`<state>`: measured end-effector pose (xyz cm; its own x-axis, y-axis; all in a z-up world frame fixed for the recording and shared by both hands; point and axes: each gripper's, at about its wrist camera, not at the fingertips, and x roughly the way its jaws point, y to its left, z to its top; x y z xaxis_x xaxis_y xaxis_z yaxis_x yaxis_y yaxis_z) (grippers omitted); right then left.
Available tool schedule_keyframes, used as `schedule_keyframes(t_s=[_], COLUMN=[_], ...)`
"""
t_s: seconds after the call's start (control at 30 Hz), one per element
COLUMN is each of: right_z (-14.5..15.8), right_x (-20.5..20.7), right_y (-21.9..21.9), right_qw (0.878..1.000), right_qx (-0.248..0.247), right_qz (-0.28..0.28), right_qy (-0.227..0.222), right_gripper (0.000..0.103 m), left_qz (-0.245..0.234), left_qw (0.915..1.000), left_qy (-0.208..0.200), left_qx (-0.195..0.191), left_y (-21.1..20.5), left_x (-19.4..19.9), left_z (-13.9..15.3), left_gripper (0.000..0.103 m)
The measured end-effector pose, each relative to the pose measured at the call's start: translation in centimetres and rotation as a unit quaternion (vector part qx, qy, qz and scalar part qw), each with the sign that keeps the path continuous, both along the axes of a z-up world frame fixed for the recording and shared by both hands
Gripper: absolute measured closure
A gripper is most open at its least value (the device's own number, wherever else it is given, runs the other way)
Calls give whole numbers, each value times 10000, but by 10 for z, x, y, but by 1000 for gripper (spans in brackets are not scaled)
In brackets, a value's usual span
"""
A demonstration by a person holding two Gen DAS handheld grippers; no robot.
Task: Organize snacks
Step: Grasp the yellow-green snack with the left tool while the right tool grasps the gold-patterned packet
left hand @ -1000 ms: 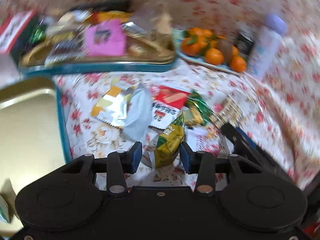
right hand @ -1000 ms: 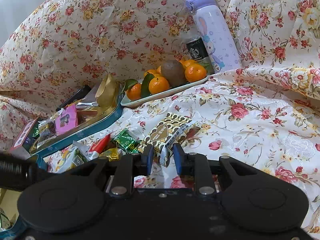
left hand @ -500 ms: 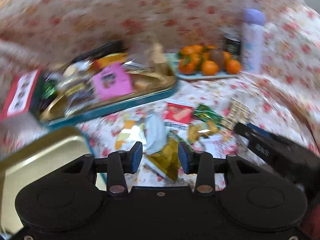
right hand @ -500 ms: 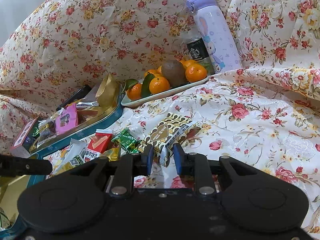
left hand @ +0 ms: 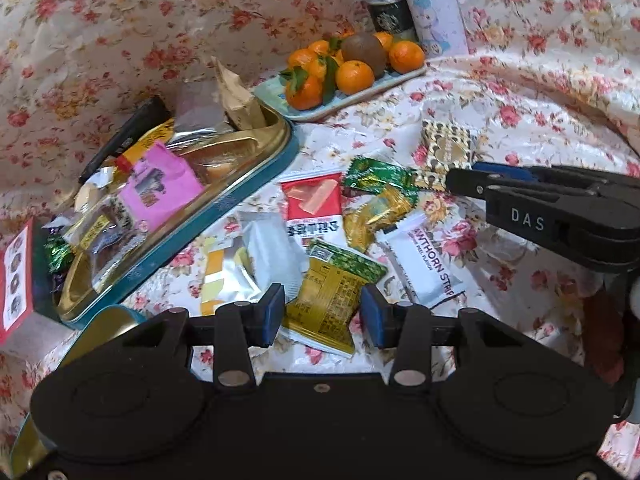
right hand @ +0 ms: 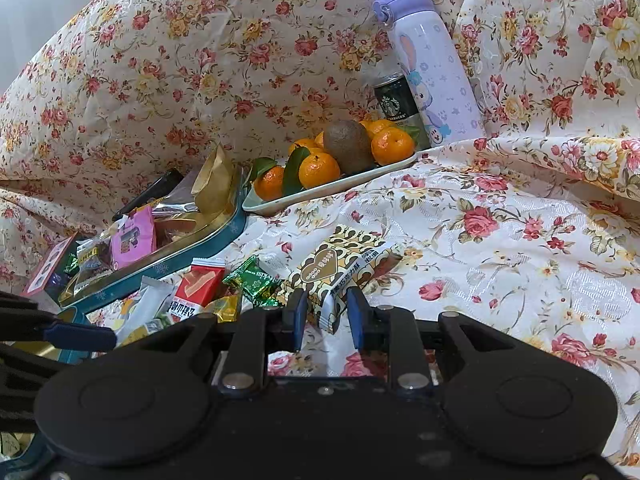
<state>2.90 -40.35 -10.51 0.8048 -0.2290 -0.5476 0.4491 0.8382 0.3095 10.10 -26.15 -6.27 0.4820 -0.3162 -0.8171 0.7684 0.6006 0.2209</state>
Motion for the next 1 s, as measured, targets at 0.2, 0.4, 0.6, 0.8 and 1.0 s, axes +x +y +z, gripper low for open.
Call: schedule_keyframes(t_s=[0.2,0.4,0.6,0.8,1.0], right_z=[0,0,0,5,21], right_x=[1,1,3,8,16], right_y=[1,1,-1,-1,-9], right_qw=[10000,10000,10000,9998,9976], right_qx=[-25,-19,7,65,492], right_qz=[11,6,4,12,-225], right_qy=[13,17,45,189,426], right_gripper=[77,78,75,71,63], left_qz=[292,813,966,1242,1351], left_qw=[9987,9936,9942,9878,9845], left_qy=[395,679,348,749,951], left_qx=[-148,-386,-313,-563,-589], left_y=[-2,13,20,26,22], left_x=[2,-14,-34,-18,-8], left_z=[-4,-2,-4,-3,-10], left_gripper=[59,59,59,58,53])
